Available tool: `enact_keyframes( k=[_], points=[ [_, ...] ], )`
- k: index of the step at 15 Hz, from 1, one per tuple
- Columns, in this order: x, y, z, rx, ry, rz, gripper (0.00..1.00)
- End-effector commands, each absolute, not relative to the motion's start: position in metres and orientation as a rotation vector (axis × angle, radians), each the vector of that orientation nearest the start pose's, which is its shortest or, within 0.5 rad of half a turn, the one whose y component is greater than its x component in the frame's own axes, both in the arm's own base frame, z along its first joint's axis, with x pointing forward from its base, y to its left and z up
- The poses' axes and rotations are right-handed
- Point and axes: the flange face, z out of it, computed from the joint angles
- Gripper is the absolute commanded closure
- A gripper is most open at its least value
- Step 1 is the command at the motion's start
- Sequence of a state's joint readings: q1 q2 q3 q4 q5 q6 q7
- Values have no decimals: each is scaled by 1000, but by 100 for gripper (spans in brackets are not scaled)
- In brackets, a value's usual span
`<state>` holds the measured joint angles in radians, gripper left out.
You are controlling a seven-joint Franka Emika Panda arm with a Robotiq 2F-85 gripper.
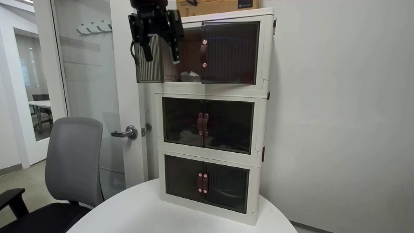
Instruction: Open the left and right door of the first cabinet
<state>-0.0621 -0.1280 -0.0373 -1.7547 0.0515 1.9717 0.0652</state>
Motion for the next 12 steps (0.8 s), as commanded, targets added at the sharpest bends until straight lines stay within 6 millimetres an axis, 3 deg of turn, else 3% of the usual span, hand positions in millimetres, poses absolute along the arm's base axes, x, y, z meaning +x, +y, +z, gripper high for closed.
enact_keyframes(
  k=[1, 7, 12],
  points=[
    [551, -77, 667, -3043, 379, -725, 0],
    [595, -98, 673, -3020, 211, -1048, 0],
    [633, -105, 667, -2994, -38, -1149, 0]
  ],
)
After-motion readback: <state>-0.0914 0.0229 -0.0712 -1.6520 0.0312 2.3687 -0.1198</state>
